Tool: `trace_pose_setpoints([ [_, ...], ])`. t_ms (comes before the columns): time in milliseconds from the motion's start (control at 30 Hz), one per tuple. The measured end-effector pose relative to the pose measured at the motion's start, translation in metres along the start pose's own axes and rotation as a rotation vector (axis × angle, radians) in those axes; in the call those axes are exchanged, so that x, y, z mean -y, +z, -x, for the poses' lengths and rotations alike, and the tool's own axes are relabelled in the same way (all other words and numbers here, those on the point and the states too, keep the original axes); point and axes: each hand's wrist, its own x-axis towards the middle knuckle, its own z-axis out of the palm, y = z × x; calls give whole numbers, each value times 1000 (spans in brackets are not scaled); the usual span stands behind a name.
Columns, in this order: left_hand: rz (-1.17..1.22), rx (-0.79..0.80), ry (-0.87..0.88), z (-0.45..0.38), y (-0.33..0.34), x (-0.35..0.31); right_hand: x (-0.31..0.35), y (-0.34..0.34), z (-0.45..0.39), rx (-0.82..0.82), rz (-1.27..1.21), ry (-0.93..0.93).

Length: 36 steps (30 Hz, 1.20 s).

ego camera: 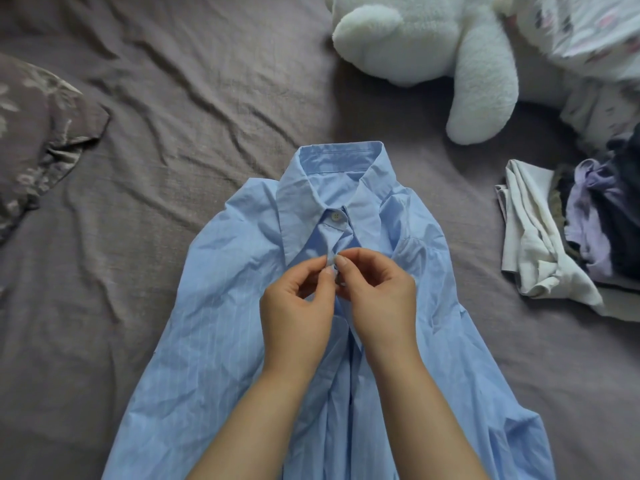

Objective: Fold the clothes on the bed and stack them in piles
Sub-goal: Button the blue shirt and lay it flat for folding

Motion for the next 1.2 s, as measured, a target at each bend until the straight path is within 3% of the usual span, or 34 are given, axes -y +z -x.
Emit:
trace_pose_setpoints([
  [267, -105, 126, 25, -13, -13, -2, 0, -6, 0, 86, -100, 57],
  [533, -436, 10, 238, -12, -10, 5, 3, -7, 4, 77, 5, 52],
  [667, -498, -61, 345, -8, -3, 7, 3, -2, 4, -14, 32, 36],
  [933, -345, -50, 230, -2, 4, 12, -5, 2, 4, -156, 4, 71],
  [1067, -162, -24, 34, -6, 3, 6, -2, -1, 2, -130, 47, 0],
  [1200, -320, 5, 64, -12, 1, 4, -3, -2, 5, -92, 191, -125],
])
